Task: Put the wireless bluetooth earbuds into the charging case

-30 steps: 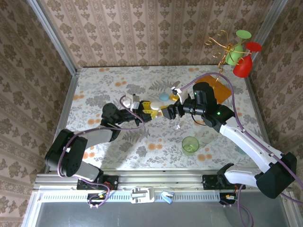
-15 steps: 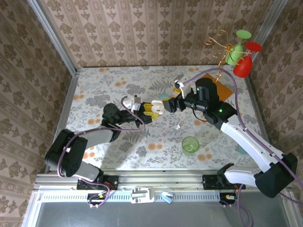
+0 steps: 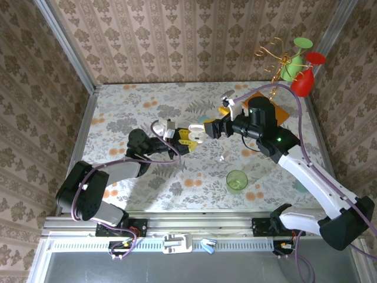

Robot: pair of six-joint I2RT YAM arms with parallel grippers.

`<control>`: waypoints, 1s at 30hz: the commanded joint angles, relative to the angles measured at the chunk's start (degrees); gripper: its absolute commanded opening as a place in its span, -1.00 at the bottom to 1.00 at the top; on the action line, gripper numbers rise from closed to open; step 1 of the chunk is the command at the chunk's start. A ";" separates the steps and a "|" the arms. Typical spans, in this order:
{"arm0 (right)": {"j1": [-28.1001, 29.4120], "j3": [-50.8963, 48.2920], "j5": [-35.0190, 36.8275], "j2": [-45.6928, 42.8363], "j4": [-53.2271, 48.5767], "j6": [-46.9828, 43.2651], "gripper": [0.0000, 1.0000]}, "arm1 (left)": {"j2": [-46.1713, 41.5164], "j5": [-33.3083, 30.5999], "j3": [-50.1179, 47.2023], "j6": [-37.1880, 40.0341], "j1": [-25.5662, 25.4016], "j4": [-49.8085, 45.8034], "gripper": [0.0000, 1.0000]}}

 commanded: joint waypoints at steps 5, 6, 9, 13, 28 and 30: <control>-3.41 -3.96 8.87 -5.87 0.38 11.97 1.00 | -2.85 -3.39 -1.61 3.62 2.45 2.44 -0.54; -4.75 -4.77 9.56 -5.90 -0.13 14.16 1.00 | -3.14 -3.83 -1.76 3.94 2.64 2.46 -0.54; -7.57 -6.29 10.18 -4.72 -3.13 18.93 1.00 | -4.28 -4.64 -2.20 4.71 2.90 2.39 -0.54; -7.90 -6.20 10.26 0.35 -8.00 21.57 0.93 | -5.33 -4.83 -2.55 5.09 3.10 2.39 -0.54; -8.65 -8.43 0.98 20.20 -14.84 23.52 0.36 | -6.38 -4.21 -3.24 6.23 3.18 2.37 -0.54; -9.04 -8.71 -0.83 22.38 -14.12 23.50 0.28 | -6.16 -4.08 -3.26 6.28 3.18 2.30 -0.54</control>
